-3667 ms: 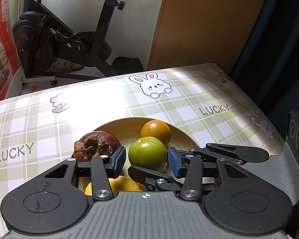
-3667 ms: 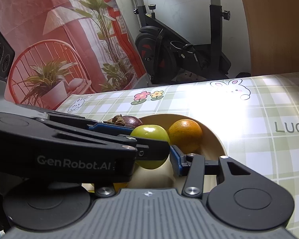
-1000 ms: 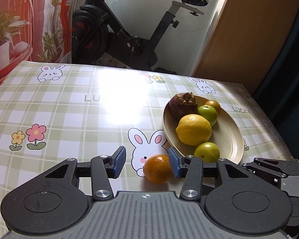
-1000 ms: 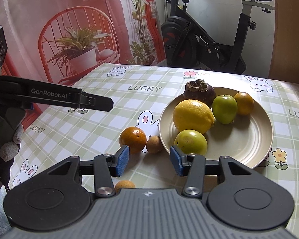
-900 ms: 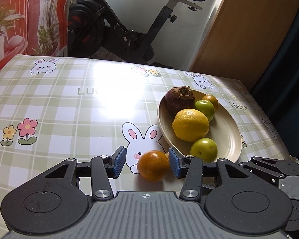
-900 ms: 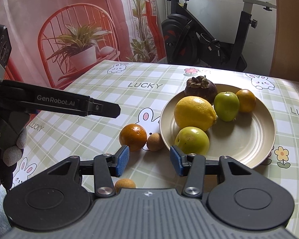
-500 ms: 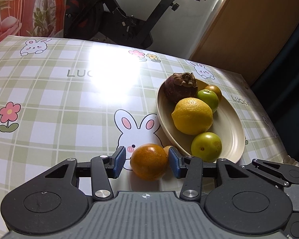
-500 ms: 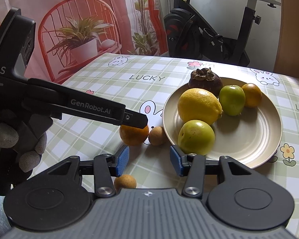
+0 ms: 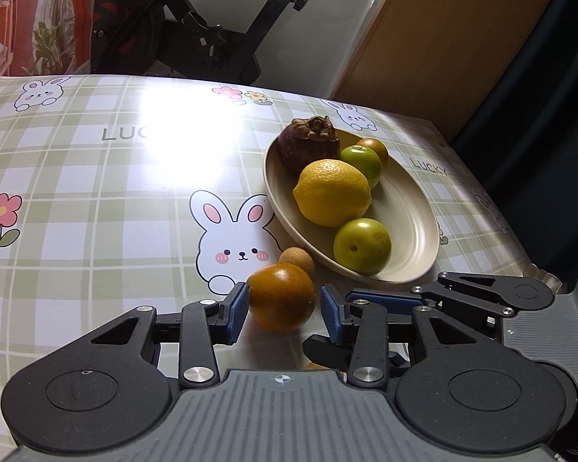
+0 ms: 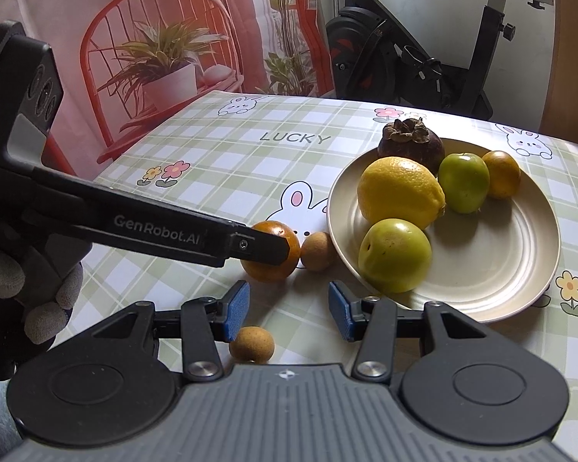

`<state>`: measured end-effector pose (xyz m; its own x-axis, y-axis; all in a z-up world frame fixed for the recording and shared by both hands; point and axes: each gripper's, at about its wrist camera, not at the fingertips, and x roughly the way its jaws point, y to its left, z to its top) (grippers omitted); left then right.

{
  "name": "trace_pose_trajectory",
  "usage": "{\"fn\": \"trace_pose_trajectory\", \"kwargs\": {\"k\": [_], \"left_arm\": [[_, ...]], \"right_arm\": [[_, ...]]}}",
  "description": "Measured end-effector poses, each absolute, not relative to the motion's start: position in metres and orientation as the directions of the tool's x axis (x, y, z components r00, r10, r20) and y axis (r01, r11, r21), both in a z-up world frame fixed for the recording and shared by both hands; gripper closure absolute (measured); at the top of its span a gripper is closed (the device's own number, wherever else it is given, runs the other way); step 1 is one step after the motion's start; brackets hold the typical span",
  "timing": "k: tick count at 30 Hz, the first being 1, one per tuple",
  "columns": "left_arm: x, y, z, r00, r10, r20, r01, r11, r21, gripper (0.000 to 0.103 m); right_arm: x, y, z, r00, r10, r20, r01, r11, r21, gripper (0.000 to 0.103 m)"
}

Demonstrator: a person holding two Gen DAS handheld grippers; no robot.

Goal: Organize fruits
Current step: 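Close the left gripper on the dark orange fruit, then carry the dark orange fruit in the left gripper over the plate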

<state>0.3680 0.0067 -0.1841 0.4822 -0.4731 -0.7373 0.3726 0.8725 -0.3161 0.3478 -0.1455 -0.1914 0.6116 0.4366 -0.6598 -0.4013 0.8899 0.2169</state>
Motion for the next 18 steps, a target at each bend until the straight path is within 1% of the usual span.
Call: {"fn": "trace_pose_trajectory", "kwargs": {"k": [9,18], "left_arm": [[0.3589,-0.0009,-0.1852,0.447,-0.508,-0.736,0.414,0.847,-0.333,0.061],[0.3586,0.0000,-0.1820,0.438,-0.535,-0.722,0.424,0.832,-0.359,0.062]], "right_arm": [[0.3487,-0.1368,-0.1946,0.595,0.443,-0.671,-0.432,0.880,0.198,0.054],[0.3533,-0.1376,-0.1984,0.595,0.432,-0.678,-0.423,0.885,0.192,0.054]]}}
